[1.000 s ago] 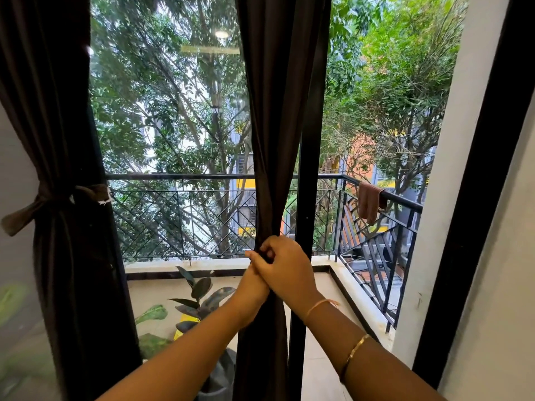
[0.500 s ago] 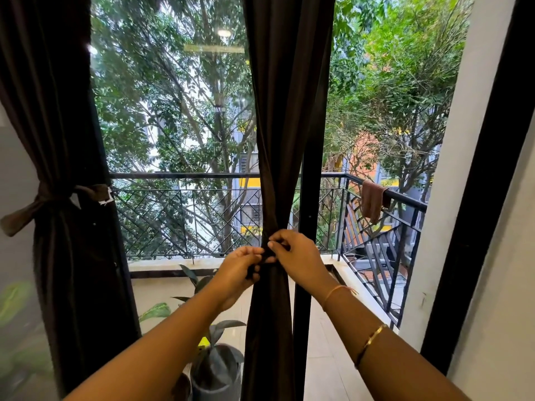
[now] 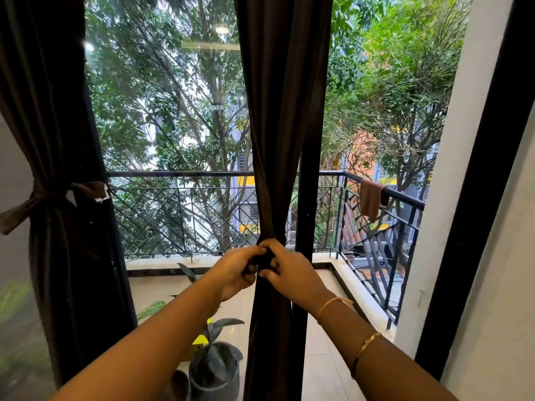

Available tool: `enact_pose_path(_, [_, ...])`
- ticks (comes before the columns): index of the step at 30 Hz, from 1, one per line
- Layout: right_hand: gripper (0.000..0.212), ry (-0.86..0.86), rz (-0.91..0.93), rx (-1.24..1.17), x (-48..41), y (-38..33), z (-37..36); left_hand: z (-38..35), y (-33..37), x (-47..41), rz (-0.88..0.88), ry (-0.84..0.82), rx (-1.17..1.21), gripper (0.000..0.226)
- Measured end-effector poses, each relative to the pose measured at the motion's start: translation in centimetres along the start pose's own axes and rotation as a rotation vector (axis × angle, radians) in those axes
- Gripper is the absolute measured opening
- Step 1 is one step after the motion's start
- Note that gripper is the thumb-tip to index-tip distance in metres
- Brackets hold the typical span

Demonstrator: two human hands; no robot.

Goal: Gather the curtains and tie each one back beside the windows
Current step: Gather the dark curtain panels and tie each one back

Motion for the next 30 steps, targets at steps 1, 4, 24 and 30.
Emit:
enact_pose_path(1, [0.042,0.008,-0.019,-0.015,0.1,0.4,0.3,0.1,0.0,0.1,0.019,0.007,0.036,0.017])
enact_pose_path(4, [0.033,0.085,-0.128,-0.204,0.2,1.7,1.3,-0.3,0.2,0.4,0.062,-0.024,0.101,0.017])
enact_pose_path(24, [0.039,-0.196,-0.439,-0.256,-1.7,1.0,2.6,-0.9,0.6,0.9,-0.306,0.208,0.477,0.023])
enact_pose_path(30, [0.044,-0.111,-0.464,-0.258,-2.1,1.0,3.0,-2.7,0.2,0.5,-0.127,0.088,0.803,0.029])
Point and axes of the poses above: each hand's wrist, its own x-axis away from the middle knuckle, its own z-axis out of the back of the hand, y = z × x, the point moved 8 cm from there along -x, towards the middle knuckle, and after that the axes turned 5 degrees about -z, right-handed, at the moved point
